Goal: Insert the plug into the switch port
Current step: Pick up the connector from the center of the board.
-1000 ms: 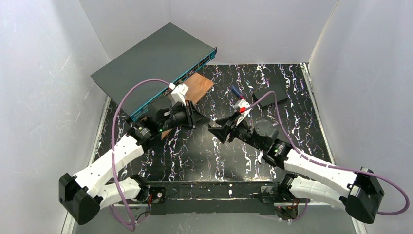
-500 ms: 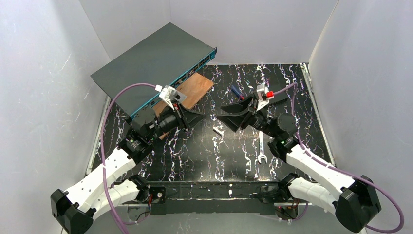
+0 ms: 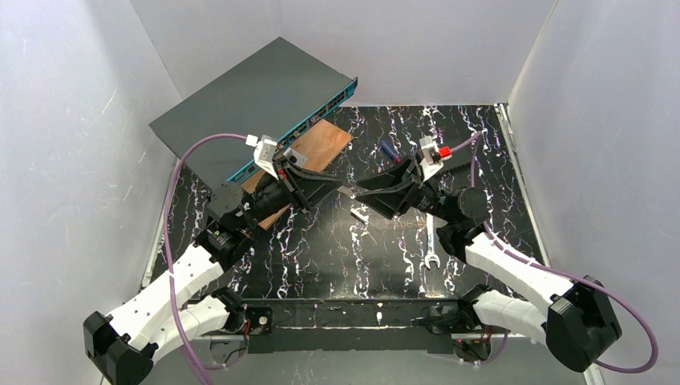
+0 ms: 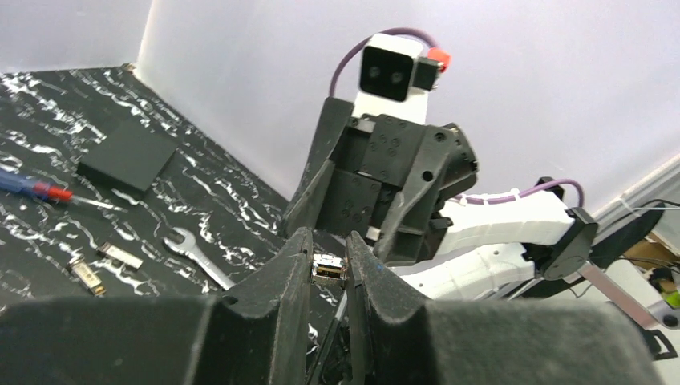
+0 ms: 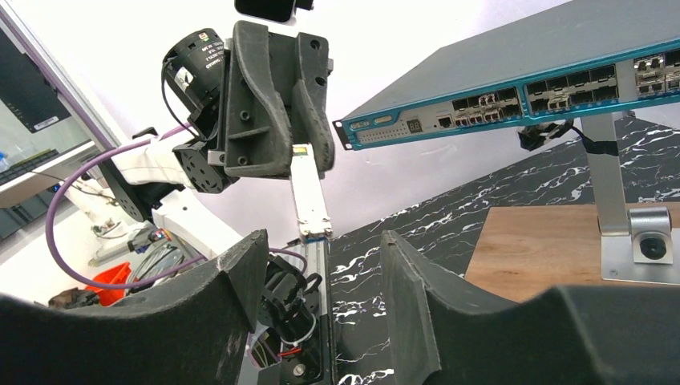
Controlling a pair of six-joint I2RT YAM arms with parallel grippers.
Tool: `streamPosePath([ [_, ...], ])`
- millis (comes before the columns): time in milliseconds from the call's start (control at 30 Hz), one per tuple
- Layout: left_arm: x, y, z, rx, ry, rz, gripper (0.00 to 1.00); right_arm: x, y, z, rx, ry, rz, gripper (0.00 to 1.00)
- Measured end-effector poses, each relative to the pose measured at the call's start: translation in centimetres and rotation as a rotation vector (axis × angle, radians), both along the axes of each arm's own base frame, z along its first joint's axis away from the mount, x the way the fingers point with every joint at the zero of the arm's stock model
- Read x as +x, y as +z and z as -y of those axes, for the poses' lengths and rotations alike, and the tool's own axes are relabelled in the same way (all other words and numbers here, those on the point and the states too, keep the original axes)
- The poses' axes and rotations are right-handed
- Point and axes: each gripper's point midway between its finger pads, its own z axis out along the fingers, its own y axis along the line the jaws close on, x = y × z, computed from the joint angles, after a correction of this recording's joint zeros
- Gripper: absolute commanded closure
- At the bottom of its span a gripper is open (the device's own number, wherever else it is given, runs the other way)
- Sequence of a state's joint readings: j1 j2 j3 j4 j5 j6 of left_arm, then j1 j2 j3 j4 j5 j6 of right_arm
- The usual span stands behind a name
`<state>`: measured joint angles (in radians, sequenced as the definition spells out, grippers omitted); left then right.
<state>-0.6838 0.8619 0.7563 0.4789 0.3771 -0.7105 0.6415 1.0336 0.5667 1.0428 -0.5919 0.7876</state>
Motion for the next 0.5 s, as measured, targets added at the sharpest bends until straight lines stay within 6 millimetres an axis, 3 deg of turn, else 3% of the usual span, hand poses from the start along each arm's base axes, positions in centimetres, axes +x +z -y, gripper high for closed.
streamPosePath([
  [233,-0.8,1.4,0.3,-0.054,-0.052,0.041,1.00,-0.3,0.1,-0.1,0.010,0.026,-0.002,0.41],
  [500,-0.7,1.3,1.2,-0.070,-0.093,0.031,1.00,-0.4,0.3,-0.3,0.027,0.049,-0.003,0.48],
])
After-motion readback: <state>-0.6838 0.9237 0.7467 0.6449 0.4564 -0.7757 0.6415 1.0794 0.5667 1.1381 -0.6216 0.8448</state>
